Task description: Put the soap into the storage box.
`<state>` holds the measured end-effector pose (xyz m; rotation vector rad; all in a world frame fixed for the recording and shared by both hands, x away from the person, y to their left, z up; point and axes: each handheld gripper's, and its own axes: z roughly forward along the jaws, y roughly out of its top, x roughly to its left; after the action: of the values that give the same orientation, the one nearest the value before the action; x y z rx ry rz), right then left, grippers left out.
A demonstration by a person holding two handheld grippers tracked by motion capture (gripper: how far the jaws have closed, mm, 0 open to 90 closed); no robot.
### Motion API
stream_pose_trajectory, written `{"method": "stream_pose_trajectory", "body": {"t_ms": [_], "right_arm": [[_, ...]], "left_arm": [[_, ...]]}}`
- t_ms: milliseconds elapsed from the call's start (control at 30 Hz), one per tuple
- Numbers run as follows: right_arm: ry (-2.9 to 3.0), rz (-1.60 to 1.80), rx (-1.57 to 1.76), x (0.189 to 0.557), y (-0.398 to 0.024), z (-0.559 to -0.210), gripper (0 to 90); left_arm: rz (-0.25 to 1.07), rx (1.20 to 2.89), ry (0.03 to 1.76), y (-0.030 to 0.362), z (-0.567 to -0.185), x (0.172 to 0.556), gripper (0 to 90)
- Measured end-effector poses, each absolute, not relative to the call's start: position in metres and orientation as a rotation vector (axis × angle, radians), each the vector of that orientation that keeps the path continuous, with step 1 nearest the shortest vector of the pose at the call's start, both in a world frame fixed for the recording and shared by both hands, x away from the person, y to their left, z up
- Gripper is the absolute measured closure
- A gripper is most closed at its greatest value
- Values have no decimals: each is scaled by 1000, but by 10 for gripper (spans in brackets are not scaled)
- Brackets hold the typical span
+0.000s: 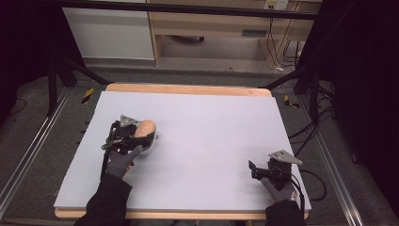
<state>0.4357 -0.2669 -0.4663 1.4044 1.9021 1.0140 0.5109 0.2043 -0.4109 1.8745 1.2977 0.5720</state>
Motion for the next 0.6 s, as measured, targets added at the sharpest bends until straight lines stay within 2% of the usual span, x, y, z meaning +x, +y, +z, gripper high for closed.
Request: {"method": "stream_pose_trajectory", "body": {"t_ms": [600], "right_arm": [[1902,1014,1406,436,-266,-466,61]], "left_arm": [[583,1886,1339,210,-422,520,320]]}}
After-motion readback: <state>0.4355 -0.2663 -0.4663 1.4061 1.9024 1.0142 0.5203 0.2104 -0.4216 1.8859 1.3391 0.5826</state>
